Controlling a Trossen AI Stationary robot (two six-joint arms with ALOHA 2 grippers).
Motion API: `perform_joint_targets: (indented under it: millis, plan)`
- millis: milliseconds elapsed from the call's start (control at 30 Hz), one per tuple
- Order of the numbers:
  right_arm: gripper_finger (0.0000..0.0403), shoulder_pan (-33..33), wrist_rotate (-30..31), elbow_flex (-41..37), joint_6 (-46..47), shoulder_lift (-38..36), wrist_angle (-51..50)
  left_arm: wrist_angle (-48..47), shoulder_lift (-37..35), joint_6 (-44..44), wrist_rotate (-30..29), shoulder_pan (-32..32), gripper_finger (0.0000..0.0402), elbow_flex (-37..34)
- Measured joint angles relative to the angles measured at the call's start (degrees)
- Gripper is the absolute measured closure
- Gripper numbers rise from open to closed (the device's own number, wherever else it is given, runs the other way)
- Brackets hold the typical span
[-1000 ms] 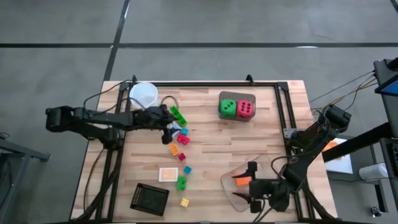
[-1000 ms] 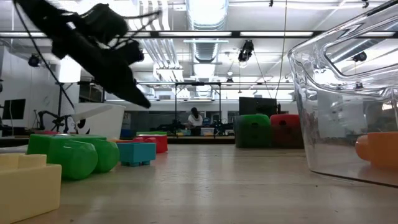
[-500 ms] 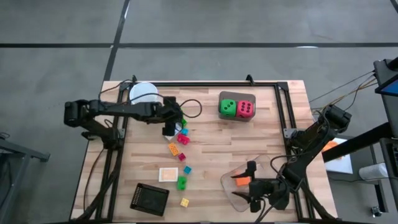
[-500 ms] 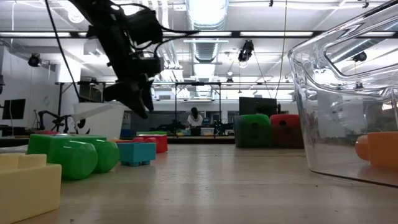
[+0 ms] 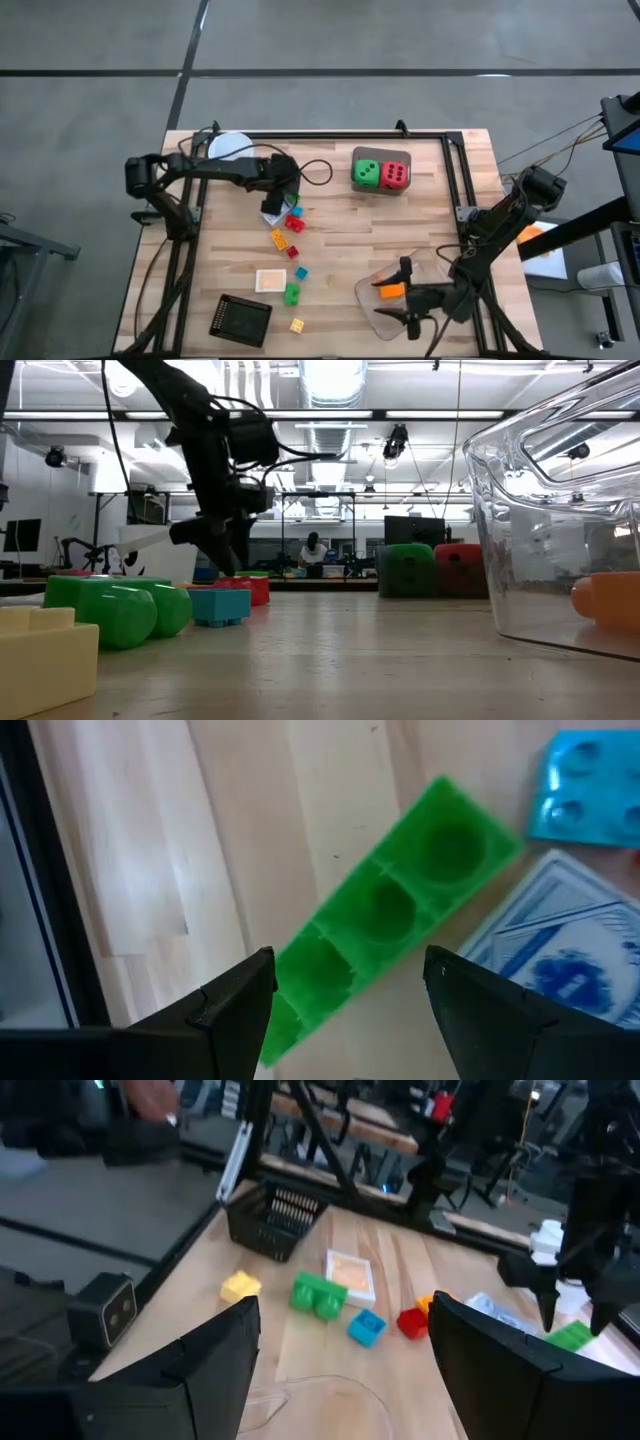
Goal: Pick & Place Toys
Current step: Put the green game piece into the transparent bin
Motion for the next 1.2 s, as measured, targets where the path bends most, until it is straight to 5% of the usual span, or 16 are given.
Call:
perform_joint_targets:
  millis: [567, 1200]
  plan:
    - [0.0124, 0.00, -1.25, -4.59, -0.37, -2.10, 6.32, -0.98, 0.19, 2.79, 7.58, 4.03, 0.0146, 1.24]
    - [0.0124, -0.09, -1.18, -4.63, -0.37, -2.10, 6.82, -0.36, 6.26, 2.24, 5.86, 5.38, 0.0146, 0.69]
